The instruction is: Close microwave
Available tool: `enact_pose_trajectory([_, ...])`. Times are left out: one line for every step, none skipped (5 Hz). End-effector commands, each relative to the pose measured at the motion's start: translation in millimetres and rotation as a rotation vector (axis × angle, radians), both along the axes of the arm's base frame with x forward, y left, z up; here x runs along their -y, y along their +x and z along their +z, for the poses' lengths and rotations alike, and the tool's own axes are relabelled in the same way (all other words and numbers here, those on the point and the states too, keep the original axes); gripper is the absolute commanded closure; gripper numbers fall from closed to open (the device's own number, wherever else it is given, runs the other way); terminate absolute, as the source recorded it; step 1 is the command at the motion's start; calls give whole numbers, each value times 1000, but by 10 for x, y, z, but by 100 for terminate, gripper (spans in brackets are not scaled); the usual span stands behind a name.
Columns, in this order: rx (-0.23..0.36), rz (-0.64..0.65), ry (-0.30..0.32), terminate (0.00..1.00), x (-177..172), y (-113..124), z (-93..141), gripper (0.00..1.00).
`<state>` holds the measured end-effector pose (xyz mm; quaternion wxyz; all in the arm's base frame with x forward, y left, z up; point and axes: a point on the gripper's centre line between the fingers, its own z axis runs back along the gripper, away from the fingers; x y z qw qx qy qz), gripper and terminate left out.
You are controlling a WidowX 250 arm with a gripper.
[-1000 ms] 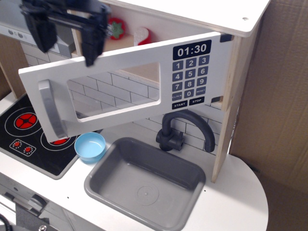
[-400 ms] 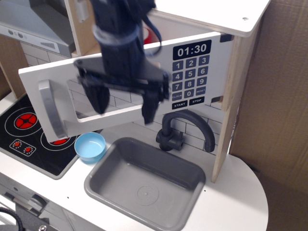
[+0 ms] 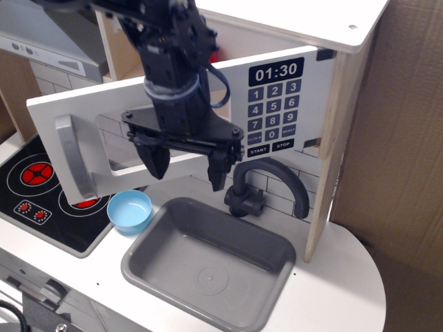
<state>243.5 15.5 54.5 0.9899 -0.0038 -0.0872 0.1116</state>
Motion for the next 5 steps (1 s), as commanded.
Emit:
enact_pose_trajectory([99, -56, 67, 0, -210, 351, 172, 0])
enact_pose_trajectory([148, -90, 90, 0, -328, 503, 189, 0])
enact_pose_trajectory([194, -118, 125, 0, -439, 656, 255, 0])
enact_pose_trajectory([257, -107, 131, 0, -514, 754, 232, 0])
enact_pose_trajectory([280, -126, 134, 0, -564, 848, 233, 0])
